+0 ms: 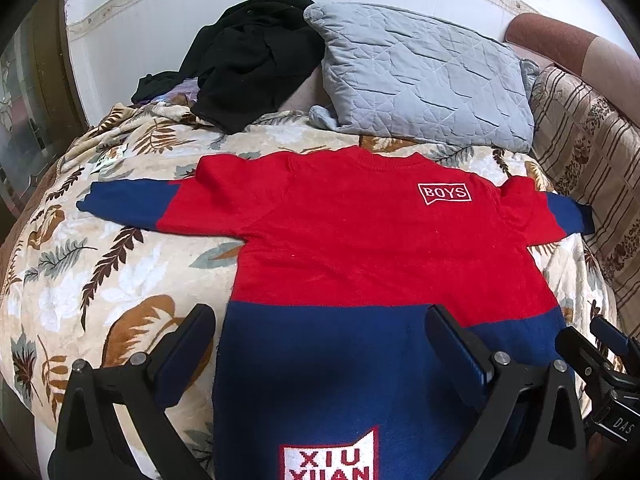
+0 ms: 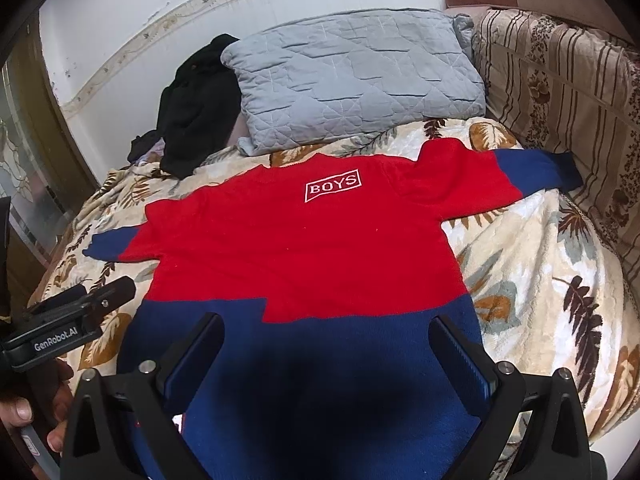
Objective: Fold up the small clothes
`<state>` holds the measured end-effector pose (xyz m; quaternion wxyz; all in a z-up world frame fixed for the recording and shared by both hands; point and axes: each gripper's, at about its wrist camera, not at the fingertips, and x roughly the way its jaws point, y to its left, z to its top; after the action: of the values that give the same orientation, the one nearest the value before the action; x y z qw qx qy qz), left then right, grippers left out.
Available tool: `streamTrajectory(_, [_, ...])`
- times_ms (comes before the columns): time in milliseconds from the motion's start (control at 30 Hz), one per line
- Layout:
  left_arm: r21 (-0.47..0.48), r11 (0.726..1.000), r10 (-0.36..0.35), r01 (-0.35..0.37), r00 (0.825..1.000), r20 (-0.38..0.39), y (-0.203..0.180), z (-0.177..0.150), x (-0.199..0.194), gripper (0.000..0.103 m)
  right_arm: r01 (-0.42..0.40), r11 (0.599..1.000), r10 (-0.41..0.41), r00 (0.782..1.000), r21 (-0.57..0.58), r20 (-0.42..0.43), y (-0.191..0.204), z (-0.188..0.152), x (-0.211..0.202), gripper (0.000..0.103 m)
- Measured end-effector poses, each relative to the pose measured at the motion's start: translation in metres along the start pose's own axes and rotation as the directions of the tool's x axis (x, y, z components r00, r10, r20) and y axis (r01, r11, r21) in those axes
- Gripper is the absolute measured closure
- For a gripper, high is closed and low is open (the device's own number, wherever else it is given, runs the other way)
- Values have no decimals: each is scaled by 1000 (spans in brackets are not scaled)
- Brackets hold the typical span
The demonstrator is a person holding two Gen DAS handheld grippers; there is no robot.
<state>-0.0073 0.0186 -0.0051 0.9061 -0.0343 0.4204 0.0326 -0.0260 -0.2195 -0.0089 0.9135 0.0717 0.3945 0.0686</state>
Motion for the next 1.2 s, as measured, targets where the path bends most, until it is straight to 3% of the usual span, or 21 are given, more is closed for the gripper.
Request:
streamTrajectory(367, [-2,1000,-10,10,1000,2,-3,2,-2,0,27,999,-28,999,-27,-34,1,1,1,0])
streamTrajectory(633, [5,1000,-4,4,1000,-3,-5,1,-1,0,-4,1000,5,999,-19,45,-2,3,1,0])
streamTrajectory(967, [2,1000,-3,4,1000,-21,-3,1,10,0,-17,1000,18,1000,-14,22,-7,6,8,0])
streamTrajectory(1200, [-34,999,-36,35,999,-31,19,-1,27,0,-10,998,10,1000,69,11,-58,21,15,0])
